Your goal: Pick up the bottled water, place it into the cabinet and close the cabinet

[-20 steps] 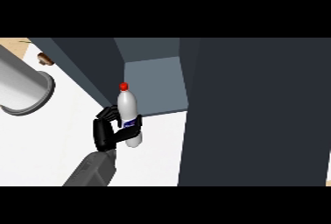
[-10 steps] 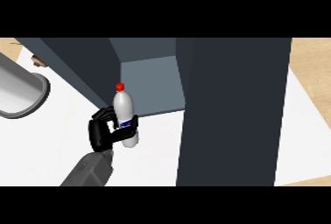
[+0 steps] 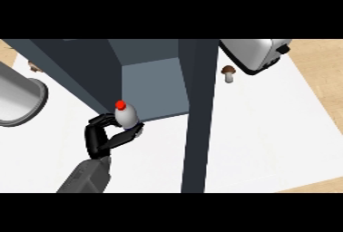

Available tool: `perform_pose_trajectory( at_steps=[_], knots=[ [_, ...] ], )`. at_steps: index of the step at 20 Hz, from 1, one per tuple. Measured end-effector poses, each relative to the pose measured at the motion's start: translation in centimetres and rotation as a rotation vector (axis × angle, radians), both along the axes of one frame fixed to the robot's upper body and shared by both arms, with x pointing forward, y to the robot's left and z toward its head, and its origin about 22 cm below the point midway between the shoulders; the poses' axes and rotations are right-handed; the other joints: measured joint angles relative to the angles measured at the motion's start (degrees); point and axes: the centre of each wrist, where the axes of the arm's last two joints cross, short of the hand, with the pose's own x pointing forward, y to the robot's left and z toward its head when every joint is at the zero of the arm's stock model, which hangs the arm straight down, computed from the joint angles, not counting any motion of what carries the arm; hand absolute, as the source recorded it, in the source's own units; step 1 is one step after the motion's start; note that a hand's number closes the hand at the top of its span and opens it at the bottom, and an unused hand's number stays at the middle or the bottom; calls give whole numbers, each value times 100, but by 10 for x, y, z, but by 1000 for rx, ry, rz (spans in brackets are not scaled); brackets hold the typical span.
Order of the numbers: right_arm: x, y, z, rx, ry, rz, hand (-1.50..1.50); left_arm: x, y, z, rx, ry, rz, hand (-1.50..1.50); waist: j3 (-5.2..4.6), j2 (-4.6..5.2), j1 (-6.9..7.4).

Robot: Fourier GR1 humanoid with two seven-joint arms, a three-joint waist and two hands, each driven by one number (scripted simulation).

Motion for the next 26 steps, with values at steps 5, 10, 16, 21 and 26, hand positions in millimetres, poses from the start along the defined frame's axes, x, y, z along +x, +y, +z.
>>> perform_pose_trajectory(
  at_steps=[5,10,16,21,26],
  knots=[
    [2,1,-1,1,-1,15,-150,1,3,2,4,9,5,-150,-8,10,-44],
    [5,2,-1,-3,-2,29,-150,-1,5,2,31,13,-1,-150,-9,20,-96],
    [8,3,0,-10,1,47,-150,-5,13,2,95,19,-54,-150,-15,23,-176],
    [9,2,1,-15,-4,50,-150,-1,11,4,133,37,-80,150,-29,14,-153],
    [9,1,2,-26,-1,50,-150,2,9,6,134,48,-86,150,-46,-6,-43]
  ],
)
